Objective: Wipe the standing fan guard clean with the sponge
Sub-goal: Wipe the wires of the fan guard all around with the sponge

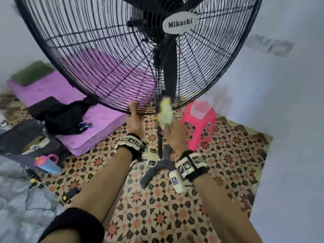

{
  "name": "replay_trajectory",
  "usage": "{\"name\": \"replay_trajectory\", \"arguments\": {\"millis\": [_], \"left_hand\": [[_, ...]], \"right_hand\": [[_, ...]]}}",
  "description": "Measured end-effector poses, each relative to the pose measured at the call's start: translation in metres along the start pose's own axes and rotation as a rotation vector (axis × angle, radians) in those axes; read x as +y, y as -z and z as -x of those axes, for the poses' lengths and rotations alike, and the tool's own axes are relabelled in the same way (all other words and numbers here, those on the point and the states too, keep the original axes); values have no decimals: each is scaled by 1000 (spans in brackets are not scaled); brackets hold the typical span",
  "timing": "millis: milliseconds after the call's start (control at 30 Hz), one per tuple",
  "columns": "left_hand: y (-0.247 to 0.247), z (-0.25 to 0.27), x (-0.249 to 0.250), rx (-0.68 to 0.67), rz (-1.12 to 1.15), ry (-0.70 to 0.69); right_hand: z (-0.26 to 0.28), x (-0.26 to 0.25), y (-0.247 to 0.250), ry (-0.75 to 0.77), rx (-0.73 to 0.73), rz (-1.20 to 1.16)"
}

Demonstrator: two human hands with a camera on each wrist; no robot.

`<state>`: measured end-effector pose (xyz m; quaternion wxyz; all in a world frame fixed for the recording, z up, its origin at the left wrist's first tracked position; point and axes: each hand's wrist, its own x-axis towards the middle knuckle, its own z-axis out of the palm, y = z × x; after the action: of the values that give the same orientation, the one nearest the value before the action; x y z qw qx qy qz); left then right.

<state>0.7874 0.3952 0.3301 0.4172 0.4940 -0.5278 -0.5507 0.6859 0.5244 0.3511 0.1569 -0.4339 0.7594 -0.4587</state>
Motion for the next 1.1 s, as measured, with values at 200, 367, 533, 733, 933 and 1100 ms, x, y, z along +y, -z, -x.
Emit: {"name": "replay_trajectory", "arguments": {"millis": [200,367,533,733,933,1100], "left_hand": [[0,14,20,-25,354,79],[-4,7,8,-40,390,110],[-9,-9,-9,-9,376,107],[-7,-10,-8,-22,402,116],[-10,-6,-4,-19,422,80],[-3,-4,-1,-55,446,82]], "right_hand": [[10,0,-8,-140,143,-89],[0,-4,-8,-141,121,-36],[16,3,-16,9,-25,-64],[-4,3,16,-200,298,6],[31,-19,0,242,161,3],[1,-28,20,-57,490,-26]]}}
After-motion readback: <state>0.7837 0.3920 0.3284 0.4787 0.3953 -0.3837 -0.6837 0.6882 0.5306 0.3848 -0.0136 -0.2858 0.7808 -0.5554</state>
